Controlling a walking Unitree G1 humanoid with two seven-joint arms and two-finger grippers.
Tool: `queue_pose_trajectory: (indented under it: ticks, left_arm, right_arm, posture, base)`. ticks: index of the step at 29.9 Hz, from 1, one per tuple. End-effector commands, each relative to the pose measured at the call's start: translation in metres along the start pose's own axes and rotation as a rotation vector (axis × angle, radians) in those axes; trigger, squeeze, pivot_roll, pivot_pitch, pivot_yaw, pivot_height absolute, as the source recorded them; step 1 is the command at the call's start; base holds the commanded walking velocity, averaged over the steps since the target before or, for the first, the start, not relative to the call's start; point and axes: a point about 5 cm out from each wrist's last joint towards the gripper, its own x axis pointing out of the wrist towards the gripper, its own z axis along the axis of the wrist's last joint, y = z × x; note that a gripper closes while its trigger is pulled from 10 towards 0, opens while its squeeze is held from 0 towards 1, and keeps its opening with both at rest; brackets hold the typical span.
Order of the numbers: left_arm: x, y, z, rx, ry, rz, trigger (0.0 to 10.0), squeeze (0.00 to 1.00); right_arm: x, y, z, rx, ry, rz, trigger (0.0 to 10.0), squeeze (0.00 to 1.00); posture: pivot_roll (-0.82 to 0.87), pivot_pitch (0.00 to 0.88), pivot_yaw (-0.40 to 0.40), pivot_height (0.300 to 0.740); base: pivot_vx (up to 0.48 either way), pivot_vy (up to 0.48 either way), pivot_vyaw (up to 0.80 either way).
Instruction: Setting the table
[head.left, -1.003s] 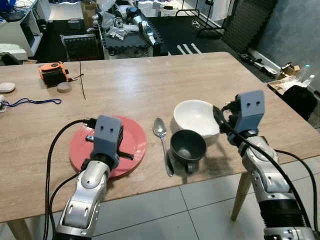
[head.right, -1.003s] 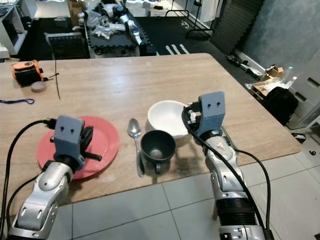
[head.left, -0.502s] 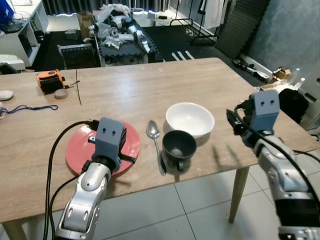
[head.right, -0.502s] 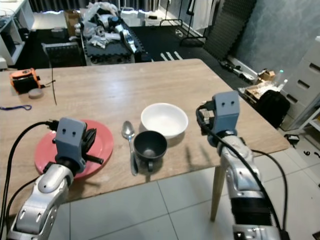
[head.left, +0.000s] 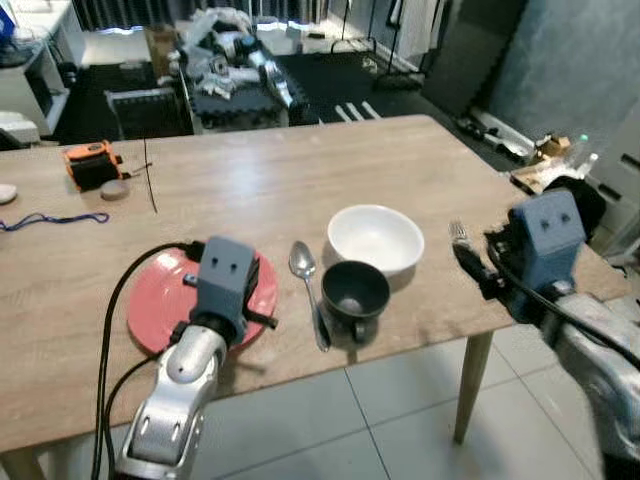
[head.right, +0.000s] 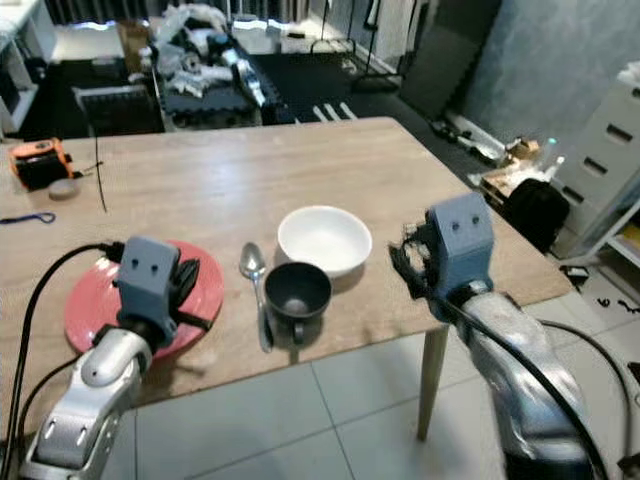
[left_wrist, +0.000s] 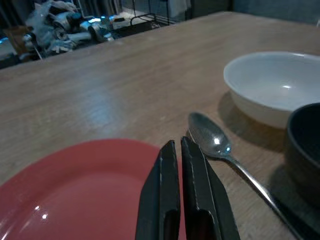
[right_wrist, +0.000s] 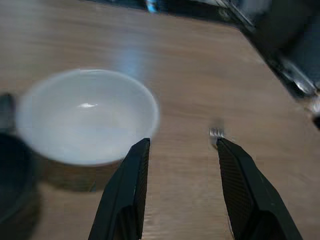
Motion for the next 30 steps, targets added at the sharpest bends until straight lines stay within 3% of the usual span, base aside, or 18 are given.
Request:
queue_pose_trajectory:
  ticks: [1, 6, 12, 15, 24, 30]
  left_arm:
    - [0.000, -0.002, -0.002, 0.002, 0.016, -0.003, 10.0, 0.00]
    - [-0.004, -0.002, 0.005, 0.000, 0.001, -0.033, 10.0, 0.00]
    - [-0.015, -0.007, 0.028, 0.076, -0.073, -0.158, 10.0, 0.00]
    - [-0.022, -0.009, 0.039, 0.120, -0.104, -0.238, 10.0, 0.00]
    - [-0.024, -0.011, 0.067, 0.083, -0.150, -0.288, 10.0, 0.00]
    - [-0.027, -0.006, 0.060, 0.123, -0.122, -0.272, 10.0, 0.00]
  right_arm:
    - [0.007, -0.002, -0.009, -0.011, 0.046, -0.042, 10.0, 0.00]
    - [0.044, -0.011, -0.016, 0.018, 0.130, -0.019, 10.0, 0.00]
    - [0.064, -0.018, -0.022, 0.020, 0.171, -0.034, 10.0, 0.00]
    - [0.069, -0.019, -0.031, 0.003, 0.201, -0.031, 10.0, 0.00]
    - [0.075, -0.036, -0.039, 0.025, 0.218, -0.072, 10.0, 0.00]
    - [0.077, -0.037, -0.025, 0.066, 0.148, 0.027, 10.0, 0.00]
  posture:
    - [-0.02, 0.154, 0.028, 0.740]
    - [-0.01, 0.189, 0.017, 0.740]
    - [0.01, 0.221, 0.006, 0.740]
    - [0.02, 0.233, 0.006, 0.740]
    - [0.05, 0.245, 0.010, 0.740]
    - [0.04, 0.244, 0.020, 0.740]
  base:
    - [0.000, 0.000, 0.00]
    - [0.000, 0.000, 0.00]
    - [0.000, 0.000, 0.00]
    - [0.000, 0.000, 0.00]
    - [0.000, 0.000, 0.00]
    - [0.000, 0.000, 0.00]
